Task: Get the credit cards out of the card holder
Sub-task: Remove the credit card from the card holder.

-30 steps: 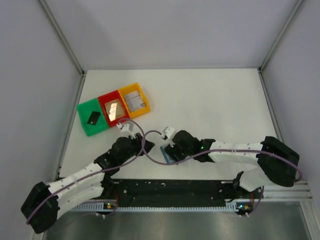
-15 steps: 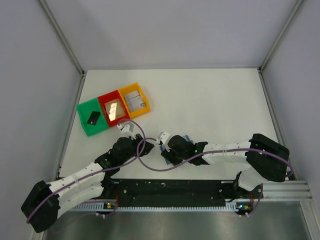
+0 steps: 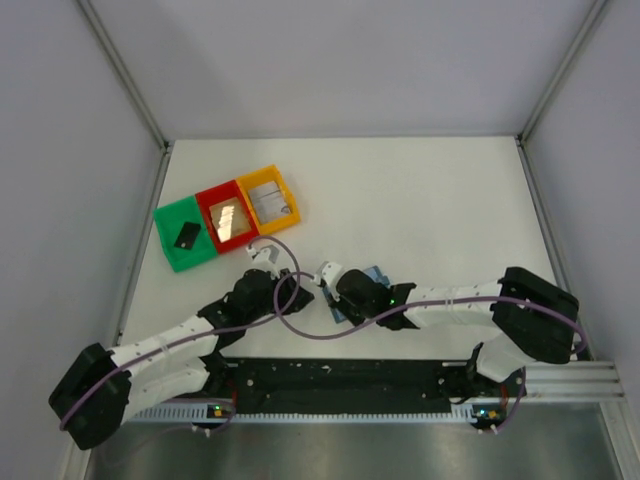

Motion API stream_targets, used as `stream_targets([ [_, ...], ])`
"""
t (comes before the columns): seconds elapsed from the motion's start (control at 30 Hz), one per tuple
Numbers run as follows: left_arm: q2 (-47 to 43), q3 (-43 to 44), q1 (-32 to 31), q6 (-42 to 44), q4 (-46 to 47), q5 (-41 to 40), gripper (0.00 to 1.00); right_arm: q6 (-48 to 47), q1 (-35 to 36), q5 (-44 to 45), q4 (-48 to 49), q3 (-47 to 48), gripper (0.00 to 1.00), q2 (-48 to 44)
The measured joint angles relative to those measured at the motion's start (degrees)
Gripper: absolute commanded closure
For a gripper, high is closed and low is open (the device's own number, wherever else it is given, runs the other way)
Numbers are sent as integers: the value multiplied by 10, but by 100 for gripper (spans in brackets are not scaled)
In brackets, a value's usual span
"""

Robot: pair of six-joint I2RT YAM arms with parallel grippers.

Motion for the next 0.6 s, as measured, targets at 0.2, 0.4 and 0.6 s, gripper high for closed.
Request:
stream_targets([
  [0.2,41,16,0,7,25,32,57,7,-19,-20,-10,0,100,-7],
  [0.4,84,39,0,10,44,60,57,22,-40,-33,-24,0,100,-25],
  [0.6,145,79,0,15,73,91,57,61,-75,-37,-26,0,100,-69],
])
